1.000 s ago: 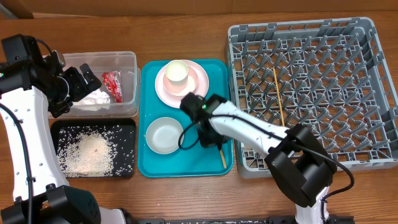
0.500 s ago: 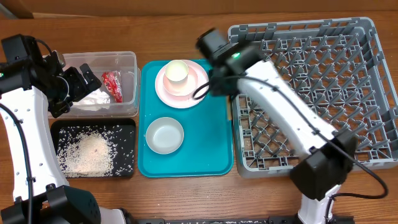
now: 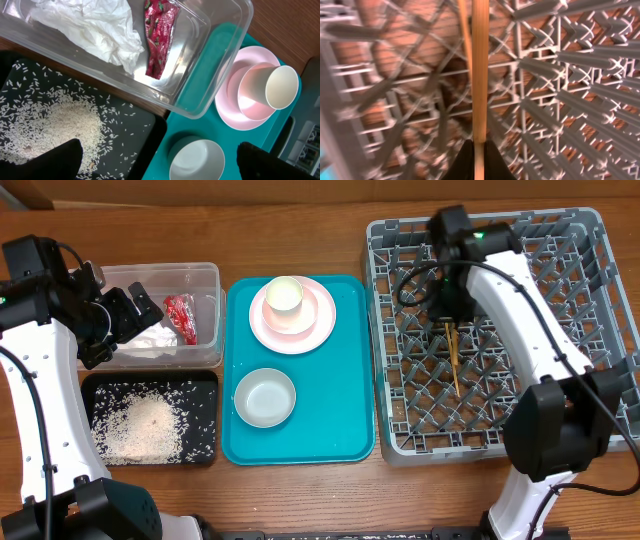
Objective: Sort waste into correct bins and load items into the dishwasher
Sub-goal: 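Carry the chopstick to the dish rack and insert it upright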
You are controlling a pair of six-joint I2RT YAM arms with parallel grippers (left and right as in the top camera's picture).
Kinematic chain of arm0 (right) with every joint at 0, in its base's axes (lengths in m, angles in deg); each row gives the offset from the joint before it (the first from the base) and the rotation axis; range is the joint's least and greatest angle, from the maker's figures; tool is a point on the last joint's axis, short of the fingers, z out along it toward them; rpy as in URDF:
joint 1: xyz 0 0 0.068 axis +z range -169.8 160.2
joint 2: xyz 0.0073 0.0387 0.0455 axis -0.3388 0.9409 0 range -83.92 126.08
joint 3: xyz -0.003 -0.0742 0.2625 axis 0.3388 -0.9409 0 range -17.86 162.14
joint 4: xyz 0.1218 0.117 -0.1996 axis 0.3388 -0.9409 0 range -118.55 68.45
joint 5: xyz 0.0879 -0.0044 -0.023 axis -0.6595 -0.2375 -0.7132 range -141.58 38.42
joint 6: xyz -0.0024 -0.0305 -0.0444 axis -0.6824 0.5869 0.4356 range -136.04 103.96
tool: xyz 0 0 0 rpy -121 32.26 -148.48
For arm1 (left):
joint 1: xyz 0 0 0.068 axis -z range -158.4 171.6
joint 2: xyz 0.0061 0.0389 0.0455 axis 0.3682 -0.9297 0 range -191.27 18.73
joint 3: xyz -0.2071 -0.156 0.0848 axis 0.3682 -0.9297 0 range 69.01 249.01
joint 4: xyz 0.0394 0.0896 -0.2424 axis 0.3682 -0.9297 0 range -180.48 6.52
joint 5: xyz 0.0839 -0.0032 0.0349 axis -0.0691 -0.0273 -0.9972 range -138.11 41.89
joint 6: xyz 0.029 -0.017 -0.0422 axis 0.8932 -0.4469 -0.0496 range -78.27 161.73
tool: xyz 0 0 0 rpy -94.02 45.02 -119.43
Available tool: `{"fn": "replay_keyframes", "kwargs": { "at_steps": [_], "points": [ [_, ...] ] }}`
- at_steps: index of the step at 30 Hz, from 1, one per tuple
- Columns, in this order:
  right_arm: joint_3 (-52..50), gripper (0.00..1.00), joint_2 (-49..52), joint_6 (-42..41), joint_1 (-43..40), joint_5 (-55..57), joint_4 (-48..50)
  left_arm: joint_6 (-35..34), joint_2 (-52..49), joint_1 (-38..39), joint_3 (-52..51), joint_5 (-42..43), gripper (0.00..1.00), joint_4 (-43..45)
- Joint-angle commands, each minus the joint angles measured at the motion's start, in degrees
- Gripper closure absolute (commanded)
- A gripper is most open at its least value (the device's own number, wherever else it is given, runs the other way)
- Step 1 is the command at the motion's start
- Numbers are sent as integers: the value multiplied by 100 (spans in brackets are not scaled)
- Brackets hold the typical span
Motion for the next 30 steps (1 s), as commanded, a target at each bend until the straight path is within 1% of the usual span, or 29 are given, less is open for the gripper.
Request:
{"fn": "replay_keyframes", "kwargs": {
  "at_steps": [1, 9, 14, 20, 21, 22, 24, 30],
  "points": [
    [-411, 96, -125, 240, -179, -48, 184, 63, 94, -7, 79, -13, 0, 9],
    [-568, 96, -125, 389, -214, -98, 330, 63, 94, -7, 79, -13, 0, 9],
    [-568, 96, -125, 1082, -214, -999, 326, 63, 94, -7, 79, -13, 0, 7],
    [-575, 94, -122, 1126, -214, -1110, 317, 63, 94, -4, 79, -13, 0, 7],
    [-575, 90, -125, 1126, -214, -1110, 306, 63, 94, -7, 79, -13, 0, 9],
    [-575, 83, -125, 1126, -214, -1108, 299, 63, 94, -7, 79, -13, 0, 9],
    [-575, 77, -125, 1126, -214, -1110, 282, 63, 94, -7, 79, -13, 0, 9],
    [-575, 75, -122, 1097, -214, -1311, 304, 63, 94, -7, 79, -13, 0, 9]
  ]
}}
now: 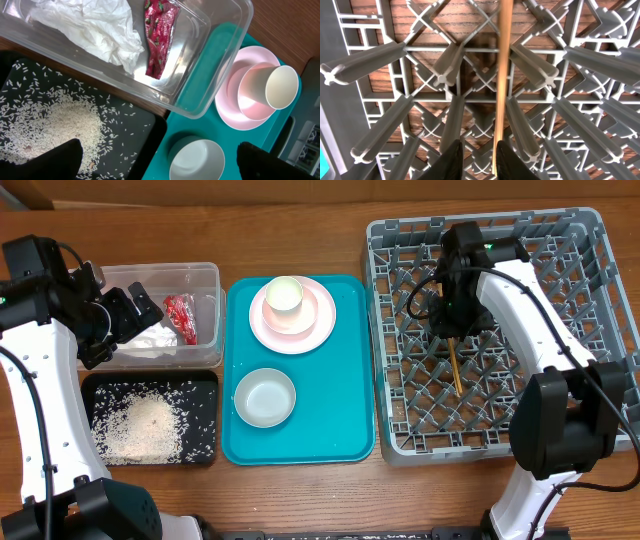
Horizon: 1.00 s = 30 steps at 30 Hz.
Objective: Sort waste into correct bins and load items into the dishwasher
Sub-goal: 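Carry the chopstick to the dish rack and insert it upright, then move the right gripper back to the white bowl on the teal tray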
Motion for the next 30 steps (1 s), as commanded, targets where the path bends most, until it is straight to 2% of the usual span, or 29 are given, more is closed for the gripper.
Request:
{"fn": "replay_keyframes", "kwargs": {
  "at_steps": [1, 4, 7, 8, 10, 20, 30],
  "points": [
    [-17, 73, -122, -2, 20, -332, 48, 63, 94, -7, 79, -15, 0, 11],
    [-17, 73, -122, -31, 20, -1043, 151, 63, 94, -4, 79, -15, 0, 11],
    [-17, 73, -122, -136, 20, -2260, 328, 63, 94, -7, 79, -15, 0, 11],
    [-22, 73, -122, -129, 52, -3029, 389, 63, 94, -7, 79, -15, 0, 11],
    [-20, 73, -122, -129, 114, -3333, 422, 63, 94, -4, 79, -15, 0, 9],
    [-22, 71, -125, -131, 933, -3377, 584, 63, 94, -4, 79, -15, 0, 9],
    [-22, 67, -122, -131, 2597, -3373, 1099, 63, 94, -7, 79, -15, 0, 9]
  ]
}}
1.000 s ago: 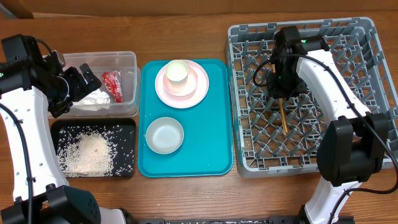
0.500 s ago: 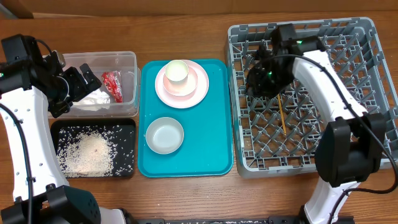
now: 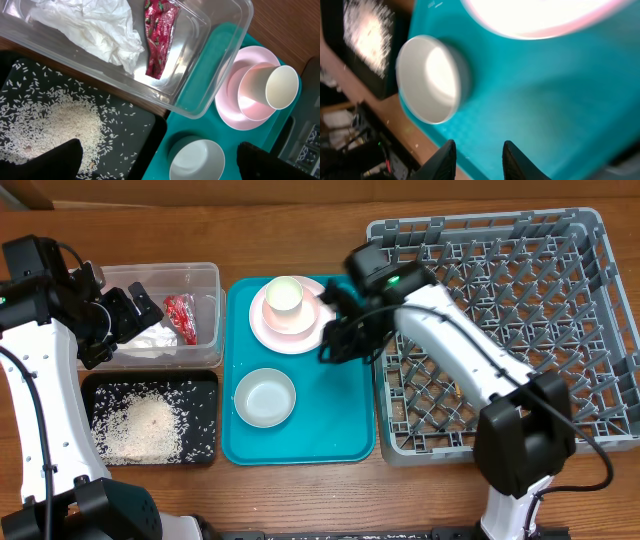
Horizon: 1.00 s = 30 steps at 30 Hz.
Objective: Sort waste into correct bins and load items into the dishwasher
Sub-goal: 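Move the right gripper back to the white bowl on the teal tray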
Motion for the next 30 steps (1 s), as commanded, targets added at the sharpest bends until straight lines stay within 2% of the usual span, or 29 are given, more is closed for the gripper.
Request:
{"fn": "replay_keyframes", "kwargs": {
  "at_steps": [1, 11, 19, 30],
  "points": [
    [-15, 67, -120, 15, 627, -92, 166, 63, 94, -4, 79, -13, 0, 9],
    [-15, 66, -120, 13, 2100, 319, 1016, 63, 94, -7, 79, -13, 0, 9],
    [-15, 62, -76, 11, 3040, 1923, 1659, 63, 94, -7, 79, -13, 0, 9],
    [-15, 61, 350, -28, 3211, 2734, 1790, 63, 94, -4, 79, -13, 0, 9]
  ]
}}
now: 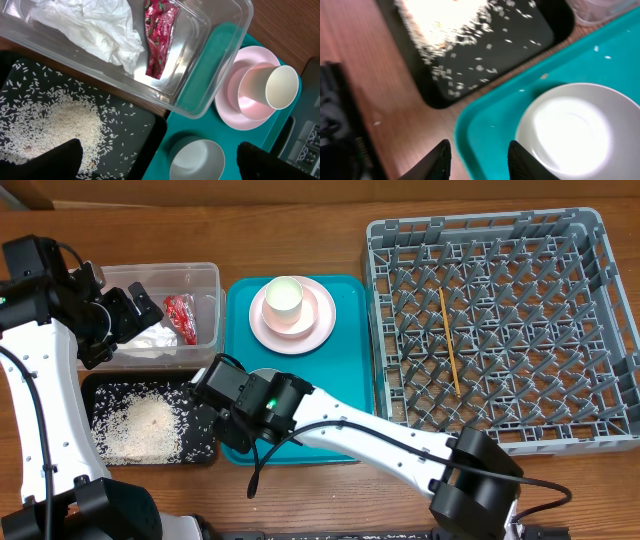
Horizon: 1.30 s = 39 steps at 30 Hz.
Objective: Sort waste into correct bins and load items into the dishwasher
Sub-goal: 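Move the right gripper back to the white bowl on the teal tray, then grasp the white bowl rim with the right gripper and lift it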
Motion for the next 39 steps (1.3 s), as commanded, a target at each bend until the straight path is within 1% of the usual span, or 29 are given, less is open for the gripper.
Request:
{"fn": "replay_keyframes", "kwargs": {
  "at_steps": [1, 7, 17, 23, 24, 26, 34, 39],
  "points": [
    [-15, 62, 278, -20, -52, 411, 33, 63, 94, -4, 79, -15, 0, 9],
    [-28, 60, 529, -66, -72, 400, 28, 63, 94, -7, 79, -15, 0, 9],
    [-284, 61, 540, -63, -138, 492, 184, 63, 94, -7, 79, -17, 0, 9],
    [-317, 63, 540, -63, -153, 487, 149, 63, 94, -7, 79, -15, 0, 9],
    [-315, 66, 540, -63, -153, 490, 140, 63, 94, -7, 79, -15, 0, 9],
    [-315, 68, 540, -63, -153, 490, 118, 63, 94, -4, 79, -15, 0, 9],
    [-328, 69, 544, -66, -153, 490, -17, 63, 94, -7, 79, -15, 0, 7],
    [-514, 69, 544, -63, -157, 490, 11, 63, 94, -4, 79, -15, 0, 9]
  ]
}}
